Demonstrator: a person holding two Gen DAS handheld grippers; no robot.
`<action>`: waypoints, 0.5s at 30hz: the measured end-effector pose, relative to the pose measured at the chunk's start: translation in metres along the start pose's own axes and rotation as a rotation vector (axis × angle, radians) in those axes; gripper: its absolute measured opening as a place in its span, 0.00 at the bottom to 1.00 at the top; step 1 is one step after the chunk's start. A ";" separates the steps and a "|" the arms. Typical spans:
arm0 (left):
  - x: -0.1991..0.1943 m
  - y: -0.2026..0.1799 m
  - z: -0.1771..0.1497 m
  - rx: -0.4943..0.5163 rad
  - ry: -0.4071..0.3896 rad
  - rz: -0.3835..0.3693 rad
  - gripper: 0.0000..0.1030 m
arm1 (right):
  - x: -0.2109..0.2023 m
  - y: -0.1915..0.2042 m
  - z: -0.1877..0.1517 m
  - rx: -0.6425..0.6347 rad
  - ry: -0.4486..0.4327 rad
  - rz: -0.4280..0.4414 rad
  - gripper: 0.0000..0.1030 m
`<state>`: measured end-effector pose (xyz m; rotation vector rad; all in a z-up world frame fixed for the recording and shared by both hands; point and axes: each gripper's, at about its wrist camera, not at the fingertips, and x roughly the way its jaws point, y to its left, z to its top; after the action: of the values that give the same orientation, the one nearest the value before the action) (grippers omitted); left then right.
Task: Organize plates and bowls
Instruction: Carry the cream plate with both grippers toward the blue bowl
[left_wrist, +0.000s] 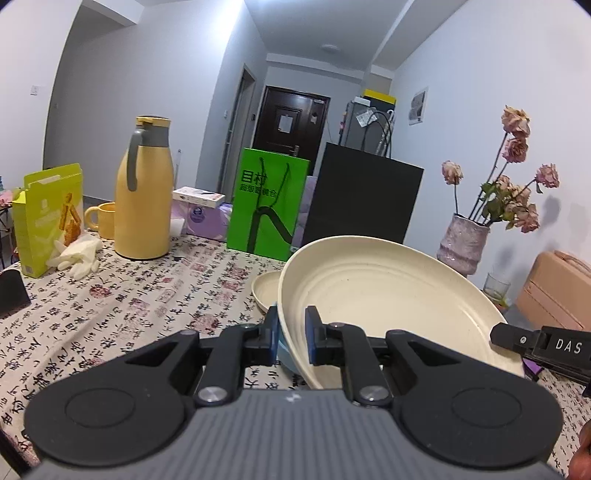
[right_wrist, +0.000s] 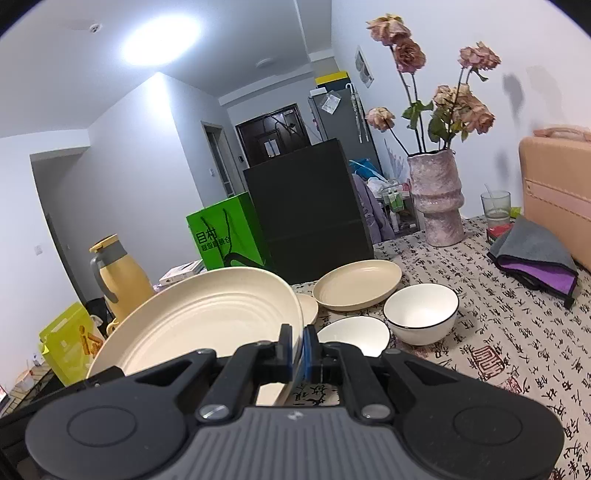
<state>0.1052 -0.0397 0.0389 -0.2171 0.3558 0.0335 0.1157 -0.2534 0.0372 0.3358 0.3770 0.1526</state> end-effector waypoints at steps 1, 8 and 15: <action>0.001 -0.001 -0.001 -0.001 0.001 -0.005 0.13 | 0.000 -0.002 -0.001 0.004 -0.002 0.000 0.06; 0.004 -0.008 -0.011 0.020 0.001 -0.010 0.13 | 0.002 -0.014 -0.009 0.021 -0.001 -0.004 0.06; 0.007 -0.013 -0.019 0.036 0.007 -0.022 0.13 | 0.001 -0.026 -0.018 0.043 -0.004 -0.004 0.06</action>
<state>0.1061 -0.0563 0.0219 -0.1854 0.3605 0.0043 0.1121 -0.2724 0.0114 0.3774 0.3774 0.1399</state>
